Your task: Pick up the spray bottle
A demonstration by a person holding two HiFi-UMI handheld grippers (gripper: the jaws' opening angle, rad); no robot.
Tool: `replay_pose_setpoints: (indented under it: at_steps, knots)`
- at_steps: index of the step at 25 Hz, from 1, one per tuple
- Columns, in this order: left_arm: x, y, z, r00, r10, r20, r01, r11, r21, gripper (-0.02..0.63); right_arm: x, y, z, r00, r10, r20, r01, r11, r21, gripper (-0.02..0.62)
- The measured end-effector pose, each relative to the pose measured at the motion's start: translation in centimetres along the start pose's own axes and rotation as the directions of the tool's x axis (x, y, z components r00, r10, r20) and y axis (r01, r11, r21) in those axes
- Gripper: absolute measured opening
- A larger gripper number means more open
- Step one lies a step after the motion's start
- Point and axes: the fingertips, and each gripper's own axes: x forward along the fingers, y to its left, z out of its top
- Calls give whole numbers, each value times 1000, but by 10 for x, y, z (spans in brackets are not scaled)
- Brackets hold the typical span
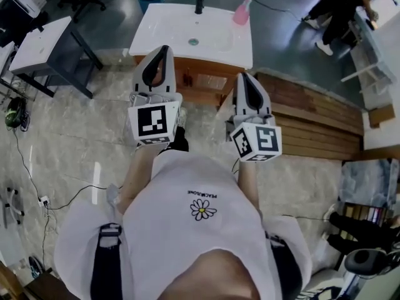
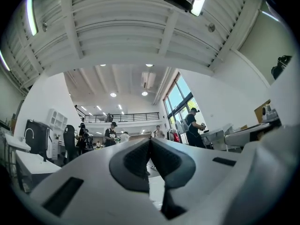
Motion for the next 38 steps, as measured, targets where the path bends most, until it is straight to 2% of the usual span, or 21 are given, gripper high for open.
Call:
replay_pose_setpoints:
  at_steps: [4,8,13,21,25,30,34,38]
  knots:
    - [7,12,-7,1000,28,-9,-29,999,-23,20,9,7,-3,999,42,0,-41,999,24,29]
    - [17,18,-6,999,38,8,-38,999,-14,20,24,14,-5,997,73,-3,-73,997,-2,29]
    - [27,32,-23,998,52,-23,-52,999,3,20,44,18,-15,997,80,-21,-80,997,16,29]
    - [65,54,-78,994,43,-99,-46,999,-28,20,89,8,-57,993,62,-102,-58,998,37,29]
    - [109,67,-113,994,12,-111,-16,999,-33,20,141,-10,-77,992,43,-119,-39,998,41,29]
    - [172,102,-166,985,32,-169,-54,990,-127,20,201,-22,-100,979,27,-203,-26,1000,7,29]
    - [223,99,-174,989,-43,-140,19,986,-168,20,248,-43,-98,977,-16,-213,22,999,25,29]
    - [271,92,-181,985,-118,-127,84,965,-248,20,306,-59,-99,977,-39,-211,47,998,35,29]
